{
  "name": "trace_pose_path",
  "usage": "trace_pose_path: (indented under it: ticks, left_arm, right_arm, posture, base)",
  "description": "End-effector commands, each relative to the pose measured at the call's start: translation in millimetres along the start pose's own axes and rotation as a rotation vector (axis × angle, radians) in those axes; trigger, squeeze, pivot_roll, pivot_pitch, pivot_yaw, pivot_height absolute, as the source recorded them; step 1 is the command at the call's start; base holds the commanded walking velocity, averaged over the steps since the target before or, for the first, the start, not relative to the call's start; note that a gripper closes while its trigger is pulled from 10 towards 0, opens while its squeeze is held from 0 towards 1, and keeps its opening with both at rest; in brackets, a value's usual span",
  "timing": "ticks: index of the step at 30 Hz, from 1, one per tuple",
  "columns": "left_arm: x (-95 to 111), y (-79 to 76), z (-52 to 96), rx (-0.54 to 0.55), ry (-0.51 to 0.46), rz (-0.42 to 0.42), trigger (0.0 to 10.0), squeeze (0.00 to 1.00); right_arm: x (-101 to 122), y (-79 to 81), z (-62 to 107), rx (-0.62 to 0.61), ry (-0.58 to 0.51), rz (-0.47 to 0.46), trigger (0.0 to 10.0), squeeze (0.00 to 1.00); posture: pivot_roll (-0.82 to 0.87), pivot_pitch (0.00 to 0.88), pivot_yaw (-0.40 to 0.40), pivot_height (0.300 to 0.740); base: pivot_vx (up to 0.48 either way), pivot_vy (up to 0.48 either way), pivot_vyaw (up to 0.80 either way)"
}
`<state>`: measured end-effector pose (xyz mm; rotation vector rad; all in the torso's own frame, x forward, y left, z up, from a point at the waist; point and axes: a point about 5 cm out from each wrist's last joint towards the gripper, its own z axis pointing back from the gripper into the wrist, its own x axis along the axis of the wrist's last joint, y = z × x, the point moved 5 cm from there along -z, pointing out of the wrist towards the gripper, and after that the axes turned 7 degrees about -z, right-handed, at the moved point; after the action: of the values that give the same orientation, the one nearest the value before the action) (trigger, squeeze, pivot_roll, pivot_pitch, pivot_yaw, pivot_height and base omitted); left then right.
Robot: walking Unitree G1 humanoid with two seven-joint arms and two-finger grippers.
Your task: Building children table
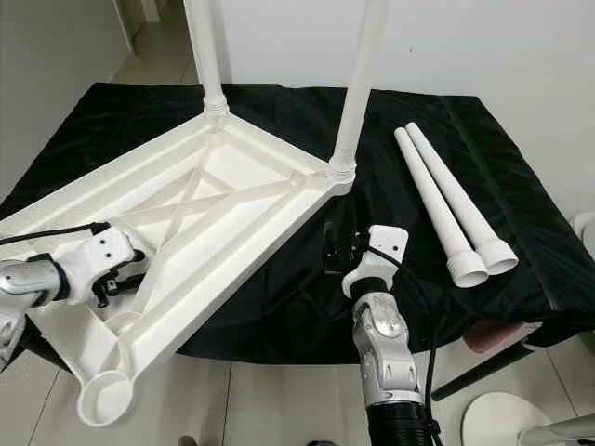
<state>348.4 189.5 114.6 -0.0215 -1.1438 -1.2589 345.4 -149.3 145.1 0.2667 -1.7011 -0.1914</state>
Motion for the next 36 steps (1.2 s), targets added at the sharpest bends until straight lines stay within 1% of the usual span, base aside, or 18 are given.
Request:
trace_pose_path:
  ticks: [1,3,4,6,10,11,13,16,21,22,23,24,26,28,31,32,33,36]
  left_arm:
    - [7.7,2.4,-9.6,0.069,-0.011,0.001,10.0,0.0]
    - [23.8,6.7,-23.3,0.114,-0.061,0.039,10.0,0.0]
    - [23.8,6.7,-23.3,0.114,-0.061,0.039,10.0,0.0]
    - [48.9,16.9,-40.6,0.189,-0.129,0.096,10.0,0.0]
    - [53.3,18.1,-43.5,0.2,-0.139,0.104,10.0,0.0]
    - [59.6,17.6,-49.2,0.211,-0.153,0.126,10.0,0.0]
    - [71.3,10.7,-57.2,0.196,-0.179,0.111,10.0,0.0]
    - [74.8,6.0,-58.7,0.172,-0.192,0.096,10.0,0.0]
    - [72.9,5.2,-55.8,0.143,-0.199,0.085,10.0,0.0]
    - [71.0,7.4,-51.8,0.127,-0.208,0.087,10.0,0.22]
    - [71.0,7.4,-51.8,0.127,-0.208,0.087,10.0,0.22]
    - [68.2,12.2,-47.9,0.119,-0.211,0.099,10.0,1.0]
    - [66.1,26.2,-38.9,0.127,-0.213,0.057,10.0,1.0]
    - [65.2,35.2,-35.3,0.147,-0.193,-0.015,10.0,1.0]
    - [62.7,39.6,-35.8,0.163,-0.17,-0.021,10.0,1.0]
    - [61.0,48.3,-36.6,0.186,-0.14,-0.044,10.0,0.0]
    - [61.2,51.6,-37.7,0.196,-0.133,-0.041,10.0,0.0]
    - [62.5,52.0,-40.2,0.191,-0.131,-0.046,10.0,0.0]
  right_arm:
    - [-0.9,2.6,-0.3,0.007,0.006,-0.005,10.0,0.0]
    - [-0.6,2.9,-0.3,0.004,0.005,-0.008,10.0,0.0]
    - [-0.6,2.9,-0.3,0.004,0.005,-0.008,10.0,0.0]
    - [-0.7,2.1,0.4,0.002,0.006,-0.007,10.0,0.0]
    - [-0.7,1.9,0.3,0.001,0.006,-0.006,10.0,0.0]
    - [-0.5,1.5,0.0,-0.001,0.005,-0.007,10.0,0.0]
    - [-0.2,1.5,-0.4,-0.002,0.002,-0.006,10.0,0.0]
    - [-0.1,1.8,-0.4,-0.003,0.0,-0.007,10.0,0.0]
    - [-0.9,1.8,0.1,-0.005,0.001,-0.009,10.0,0.0]
    - [-1.8,2.2,0.6,-0.005,0.003,-0.009,10.0,0.0]
    - [-1.8,2.2,0.6,-0.005,0.003,-0.009,10.0,0.0]
    - [-2.6,2.7,0.7,-0.003,0.005,-0.01,10.0,0.0]
    - [-3.5,3.8,-0.3,0.001,0.007,-0.011,10.0,0.0]
    - [-3.7,4.7,-1.0,0.005,0.007,-0.009,10.0,0.0]
    - [-3.8,4.9,-1.3,0.006,0.007,-0.009,10.0,0.0]
    - [-2.7,5.1,-0.8,0.007,0.004,-0.007,10.0,0.0]
    - [-2.2,4.6,-0.3,0.006,0.002,-0.007,10.0,0.0]
    - [-1.9,3.7,0.4,0.004,0.001,-0.006,10.0,0.0]
  posture:
    - [0.0,0.083,0.013,0.74]
    - [-0.01,0.079,0.014,0.74]
    - [-0.01,0.079,0.014,0.74]
    - [-0.01,0.072,0.018,0.74]
    - [-0.01,0.072,0.018,0.74]
    - [-0.01,0.071,0.021,0.74]
    - [-0.02,0.066,0.025,0.74]
    - [-0.02,0.062,0.032,0.74]
    - [-0.02,0.059,0.032,0.74]
    - [-0.01,0.058,0.032,0.74]
    - [-0.01,0.058,0.032,0.74]
    - [-0.01,0.057,0.033,0.74]
    - [-0.01,0.052,0.032,0.74]
    - [-0.01,0.051,0.032,0.74]
    - [-0.01,0.048,0.034,0.74]
    - [-0.02,0.044,0.038,0.74]
    - [-0.03,0.044,0.038,0.74]
    - [-0.03,0.044,0.037,0.74]
  base:
    - [0.0,0.0,0.0]
    - [0.0,0.0,0.0]
    - [0.0,0.0,0.0]
    - [0.0,0.0,0.0]
    - [0.0,0.0,0.0]
    - [0.0,0.0,0.0]
    - [0.0,0.0,0.0]
    - [0.0,0.0,0.0]
    - [0.0,0.0,0.0]
    - [0.0,0.0,0.0]
    - [0.0,0.0,0.0]
    - [0.0,0.0,0.0]
    - [0.0,0.0,0.0]
    - [0.0,0.0,0.0]
    - [0.0,0.0,0.0]
    - [0.0,0.0,0.0]
    - [0.0,0.0,0.0]
    - [0.0,0.0,0.0]
